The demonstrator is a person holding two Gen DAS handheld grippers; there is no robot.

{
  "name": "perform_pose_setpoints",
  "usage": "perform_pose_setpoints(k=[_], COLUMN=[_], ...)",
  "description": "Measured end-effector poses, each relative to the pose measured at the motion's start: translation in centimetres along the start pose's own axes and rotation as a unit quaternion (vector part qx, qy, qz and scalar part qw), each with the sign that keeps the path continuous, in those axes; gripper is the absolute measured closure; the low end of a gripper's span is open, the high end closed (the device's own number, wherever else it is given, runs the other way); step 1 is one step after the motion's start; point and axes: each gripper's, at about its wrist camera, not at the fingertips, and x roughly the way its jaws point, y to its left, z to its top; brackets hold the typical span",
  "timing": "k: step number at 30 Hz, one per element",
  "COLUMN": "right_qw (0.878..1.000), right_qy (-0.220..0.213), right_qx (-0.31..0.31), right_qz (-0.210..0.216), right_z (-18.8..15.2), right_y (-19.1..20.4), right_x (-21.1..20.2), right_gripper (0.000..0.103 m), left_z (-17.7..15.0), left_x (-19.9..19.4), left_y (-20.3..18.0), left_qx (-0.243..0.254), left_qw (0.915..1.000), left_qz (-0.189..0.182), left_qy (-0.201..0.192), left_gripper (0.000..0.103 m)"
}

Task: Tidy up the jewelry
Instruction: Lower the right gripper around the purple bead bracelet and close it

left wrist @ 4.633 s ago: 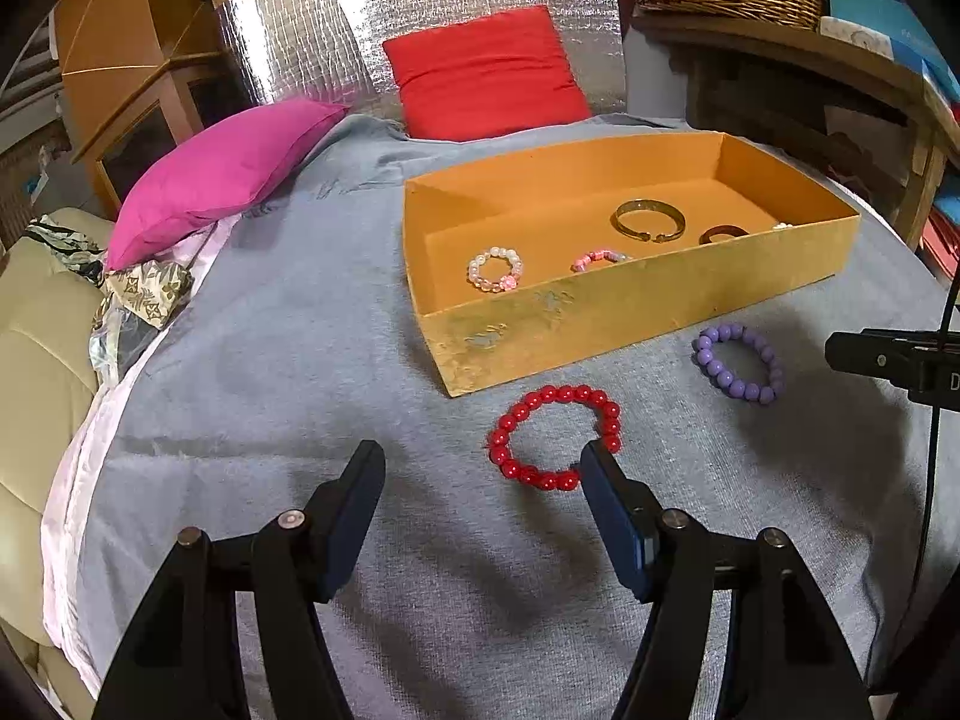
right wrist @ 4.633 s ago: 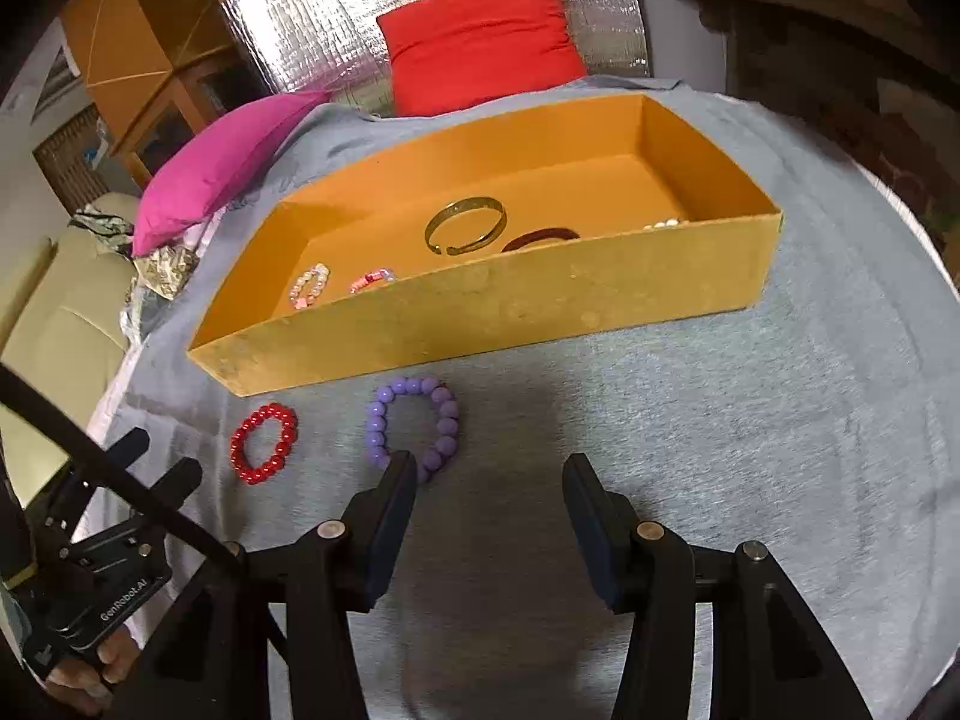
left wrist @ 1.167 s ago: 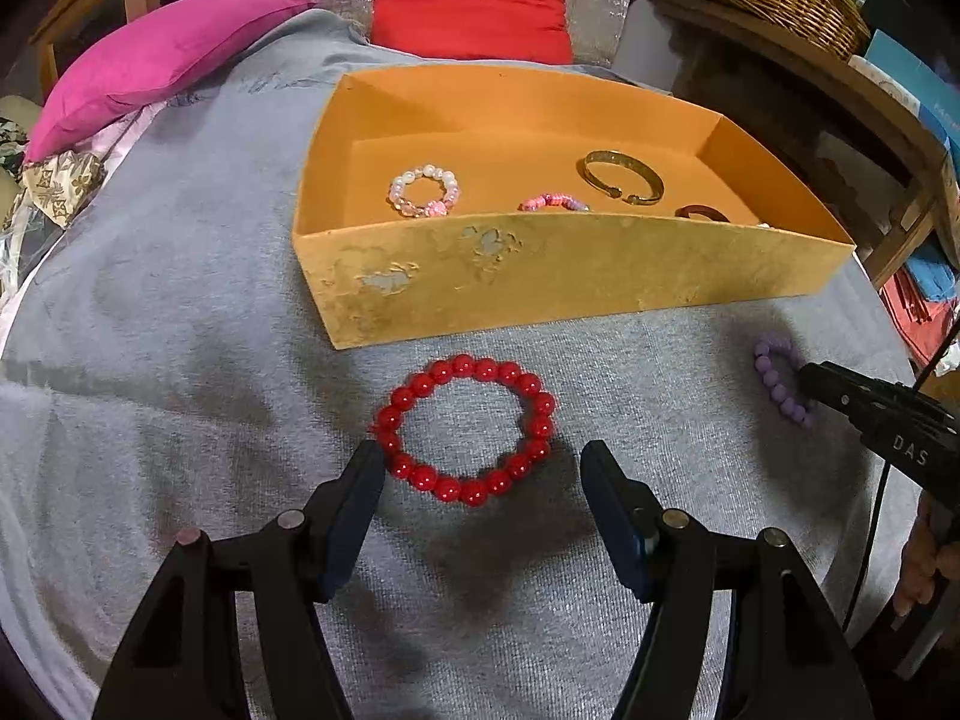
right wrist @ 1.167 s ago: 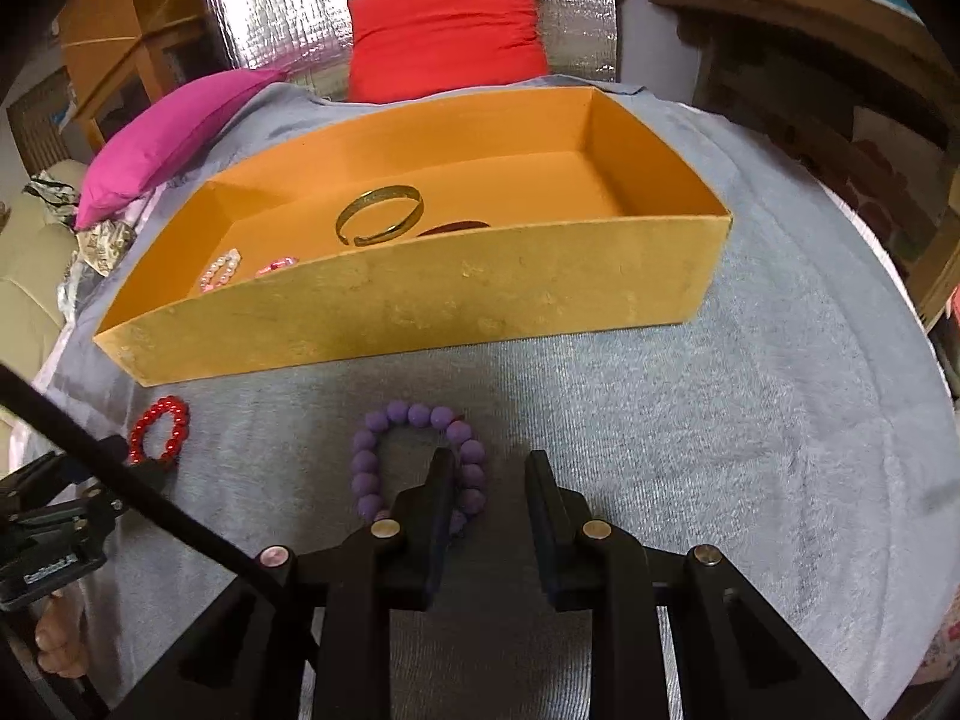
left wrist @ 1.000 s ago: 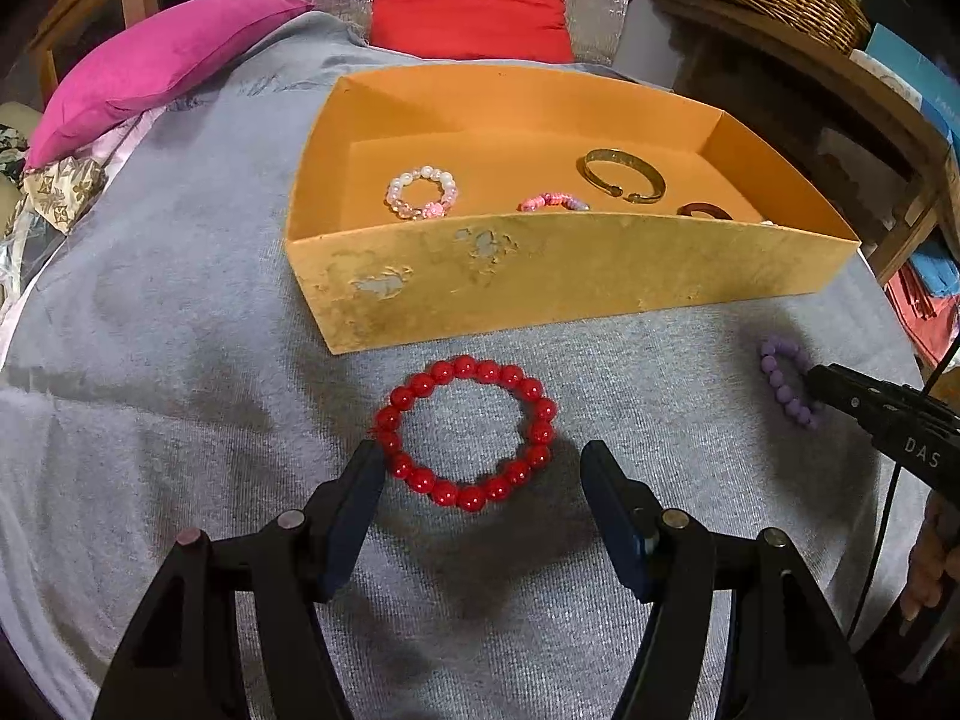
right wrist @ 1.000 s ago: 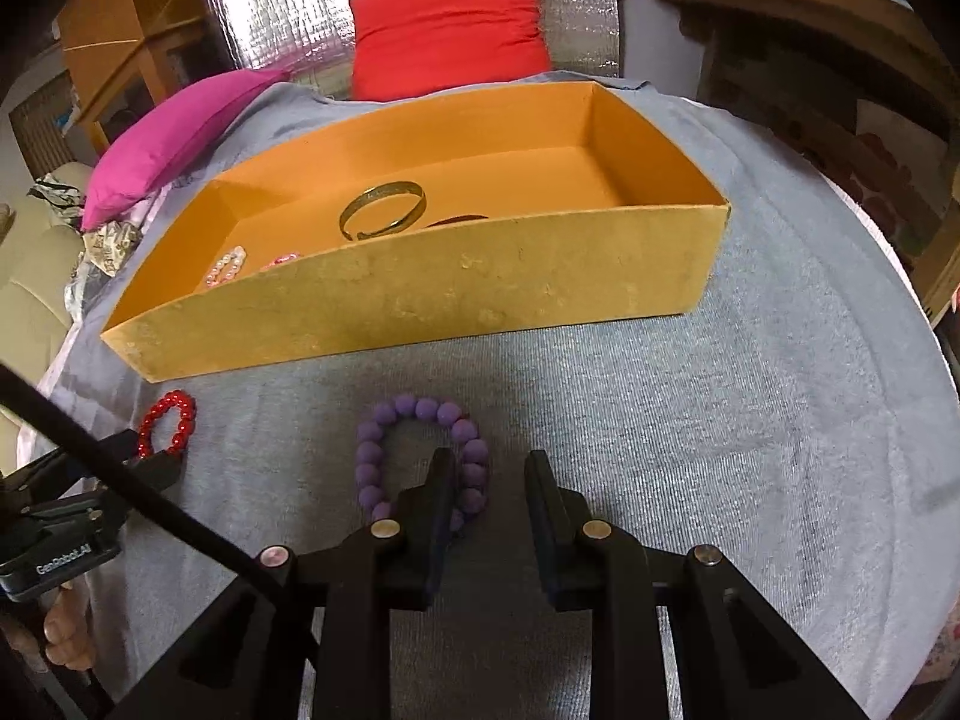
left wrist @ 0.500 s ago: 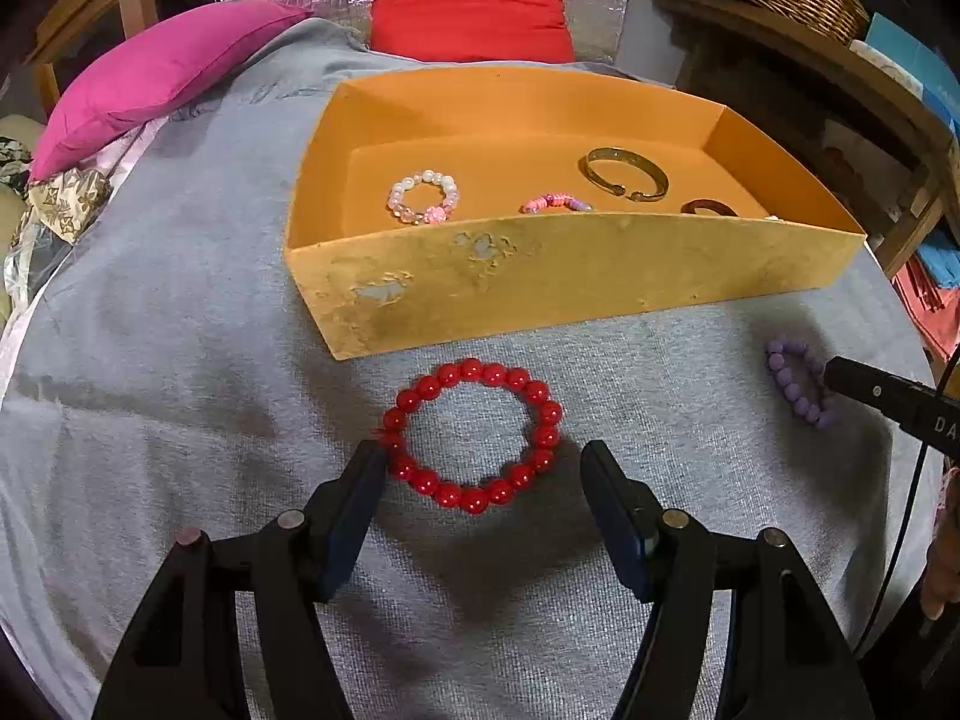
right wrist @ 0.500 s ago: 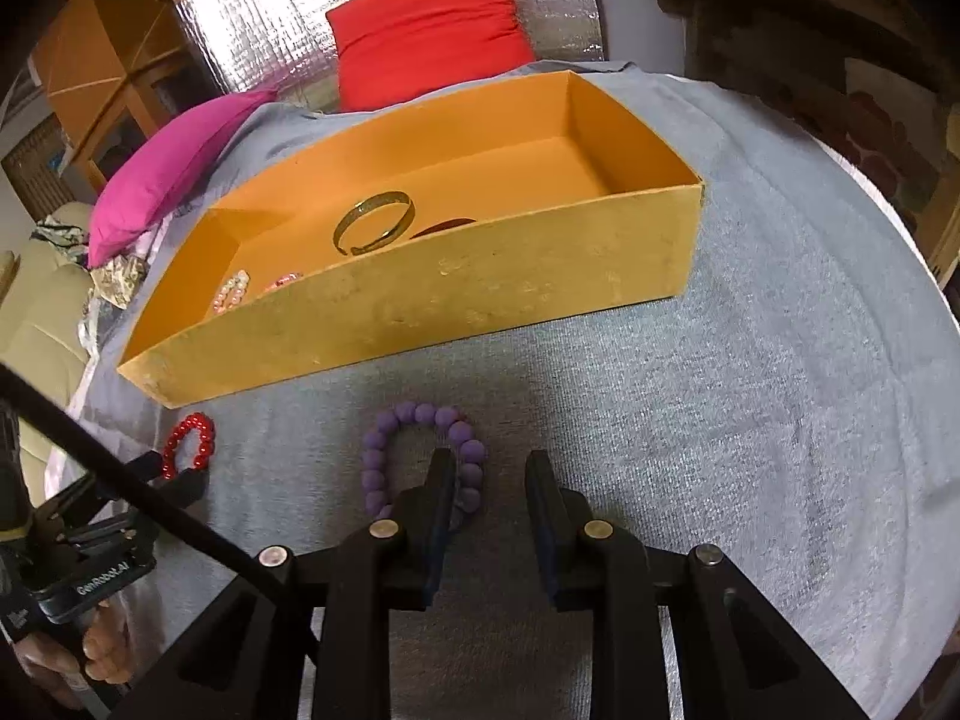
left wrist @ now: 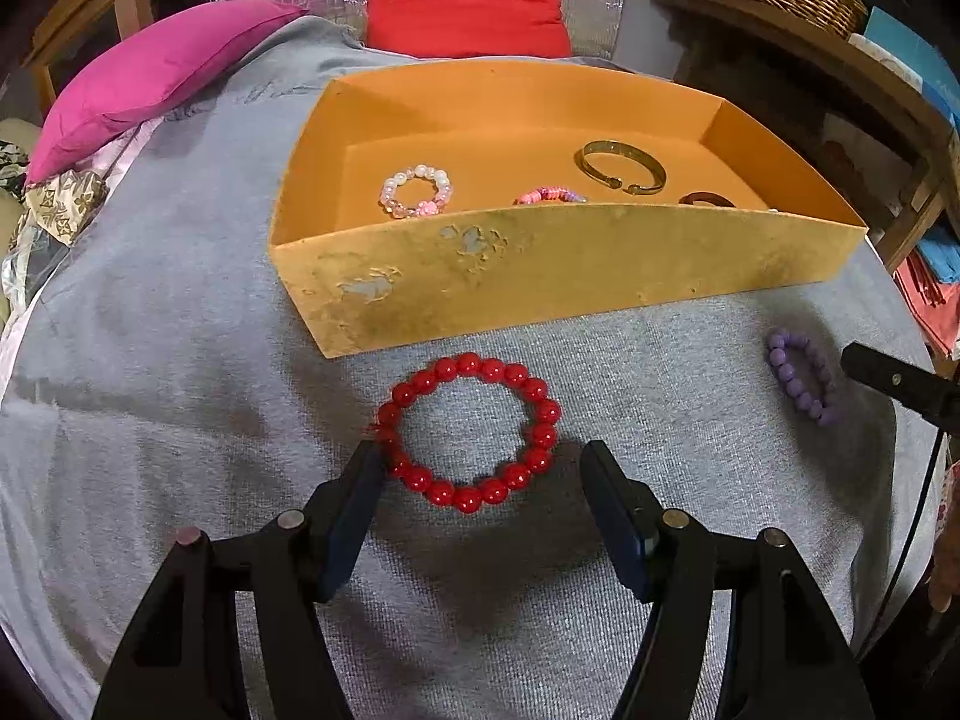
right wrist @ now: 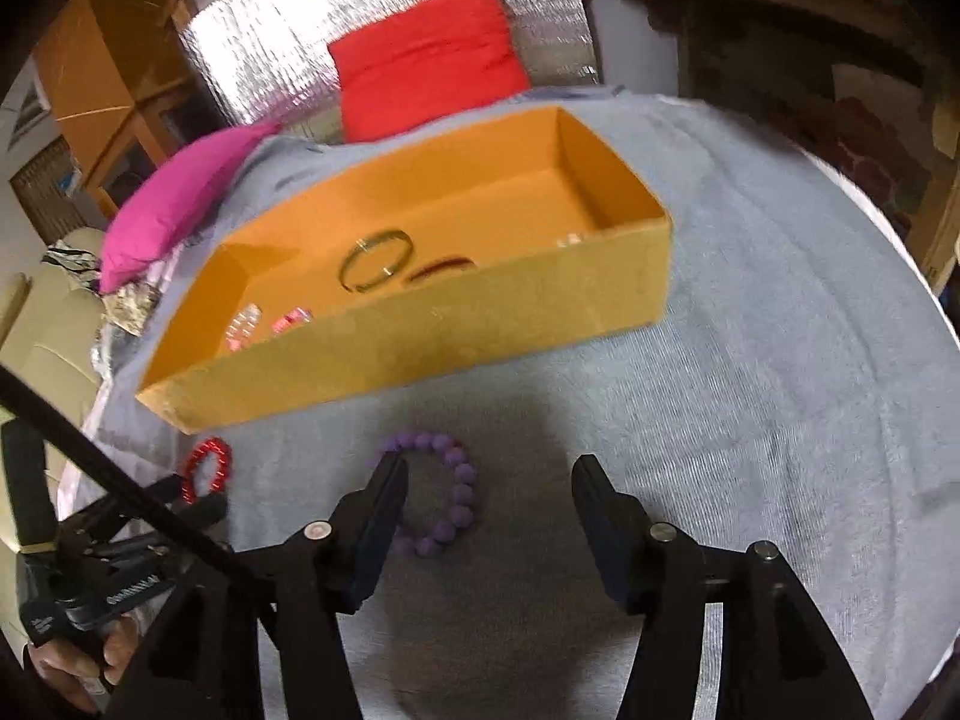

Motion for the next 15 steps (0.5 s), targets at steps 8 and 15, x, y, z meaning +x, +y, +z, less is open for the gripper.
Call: perform_pose_setpoints(k=[8, 15], right_qw=[1.0, 1.0], right_qy=[0.002, 0.001], right_qx=[-0.005, -0.001], right_qz=[-0.005, -0.002], right_z=[-0.14, -0.32], right_y=[-0.25, -0.7], right_x=[0.05, -0.07], right_gripper=[0.059, 0.063], left_z=[-0.13, -0.21], left_x=[-0.03, -0.24], left_y=[-0.14, -0.3], left_qx=[-0.003, -0.018], left_qw=[0.9999, 0.998], left_qz=[-0.014, -0.061], left_qy=[-0.002, -0.007], left_gripper=[0.035, 0.046])
